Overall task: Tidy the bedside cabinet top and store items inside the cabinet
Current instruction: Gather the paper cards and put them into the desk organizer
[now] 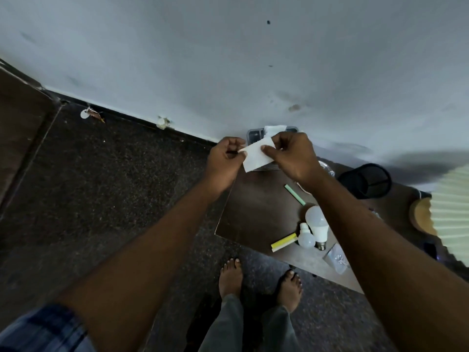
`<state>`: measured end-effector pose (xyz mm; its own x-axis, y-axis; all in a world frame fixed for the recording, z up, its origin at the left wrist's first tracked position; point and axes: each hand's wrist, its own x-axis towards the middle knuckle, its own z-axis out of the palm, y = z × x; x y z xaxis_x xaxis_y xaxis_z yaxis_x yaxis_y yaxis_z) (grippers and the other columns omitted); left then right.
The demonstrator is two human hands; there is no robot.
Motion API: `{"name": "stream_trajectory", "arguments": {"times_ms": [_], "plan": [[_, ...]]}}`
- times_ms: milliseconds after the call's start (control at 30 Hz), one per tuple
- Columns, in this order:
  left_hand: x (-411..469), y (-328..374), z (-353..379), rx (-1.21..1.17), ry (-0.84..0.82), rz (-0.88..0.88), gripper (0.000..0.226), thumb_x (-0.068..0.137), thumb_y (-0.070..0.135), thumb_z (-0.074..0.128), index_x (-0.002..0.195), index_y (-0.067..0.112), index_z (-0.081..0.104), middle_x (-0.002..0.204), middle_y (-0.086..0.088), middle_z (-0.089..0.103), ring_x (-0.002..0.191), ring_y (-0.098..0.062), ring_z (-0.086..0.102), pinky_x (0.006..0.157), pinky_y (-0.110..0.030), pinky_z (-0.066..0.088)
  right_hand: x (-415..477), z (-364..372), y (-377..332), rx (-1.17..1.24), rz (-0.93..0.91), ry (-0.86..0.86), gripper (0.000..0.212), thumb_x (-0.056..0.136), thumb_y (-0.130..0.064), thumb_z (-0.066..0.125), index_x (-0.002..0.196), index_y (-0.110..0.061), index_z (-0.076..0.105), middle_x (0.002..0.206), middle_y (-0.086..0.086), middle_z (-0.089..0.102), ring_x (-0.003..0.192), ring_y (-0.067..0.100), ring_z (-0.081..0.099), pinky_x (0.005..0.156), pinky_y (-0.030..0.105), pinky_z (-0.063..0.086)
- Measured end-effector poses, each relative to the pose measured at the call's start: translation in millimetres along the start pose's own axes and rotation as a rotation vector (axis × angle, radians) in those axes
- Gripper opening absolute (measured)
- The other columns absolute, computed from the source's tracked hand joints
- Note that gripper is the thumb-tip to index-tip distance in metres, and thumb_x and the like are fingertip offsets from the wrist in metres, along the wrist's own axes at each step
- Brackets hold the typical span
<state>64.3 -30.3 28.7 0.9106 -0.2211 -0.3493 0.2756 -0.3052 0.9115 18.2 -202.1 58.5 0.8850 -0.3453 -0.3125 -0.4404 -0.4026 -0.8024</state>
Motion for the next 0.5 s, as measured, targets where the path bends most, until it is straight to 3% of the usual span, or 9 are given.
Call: {"name": "stream_trajectory", "arguments": {"times_ms": [100, 233, 333, 500], "plan": [[-0.5, 4.2, 5.3, -0.005, 0.112, -0.004, 0.025, 0.088, 0.000, 0.064, 0.111, 0.009, 0.067, 0.109, -0.010, 0.070, 0.087, -0.007, 0.065, 0.083, -0.022, 0.056, 2.3, -1.0, -11.0, -0.033, 0.016, 0.157, 0.015, 0.083, -0.025, 0.075, 0.084, -0.010, 0.071, 0.082, 0.005, 0.072, 0.081, 0.022, 0.068, 0.077, 0.036, 0.056], [-5.9, 1.6, 10.9, -0.041, 0.092, -0.041, 0.027, 0.089, 0.000, 0.062, 0.111, 0.013, 0.068, 0.109, -0.005, 0.071, 0.098, -0.014, 0.068, 0.091, -0.033, 0.058, -0.4, -0.9, -16.8, -0.045, 0.013, 0.295, 0.013, 0.084, -0.025, 0.071, 0.091, -0.014, 0.070, 0.080, -0.004, 0.068, 0.079, 0.017, 0.066, 0.067, 0.023, 0.050], [-9.0, -0.7, 14.6, -0.062, 0.068, -0.070, 0.030, 0.089, -0.005, 0.060, 0.114, 0.009, 0.067, 0.110, -0.008, 0.072, 0.105, -0.019, 0.069, 0.096, -0.041, 0.056, -1.4, 1.5, -17.3, -0.114, 0.001, 0.317, 0.016, 0.084, -0.027, 0.068, 0.095, -0.017, 0.069, 0.082, -0.003, 0.069, 0.079, 0.018, 0.065, 0.071, 0.030, 0.054], [-11.8, 1.7, 18.2, -0.103, 0.063, -0.095, 0.033, 0.090, -0.008, 0.058, 0.119, 0.006, 0.066, 0.110, -0.006, 0.072, 0.103, -0.016, 0.069, 0.097, -0.038, 0.056, 1.8, 13.8, -17.4, -0.240, 0.016, 0.279, 0.028, 0.084, -0.033, 0.064, 0.108, -0.020, 0.068, 0.095, -0.002, 0.072, 0.089, 0.024, 0.067, 0.077, 0.036, 0.056]]}}
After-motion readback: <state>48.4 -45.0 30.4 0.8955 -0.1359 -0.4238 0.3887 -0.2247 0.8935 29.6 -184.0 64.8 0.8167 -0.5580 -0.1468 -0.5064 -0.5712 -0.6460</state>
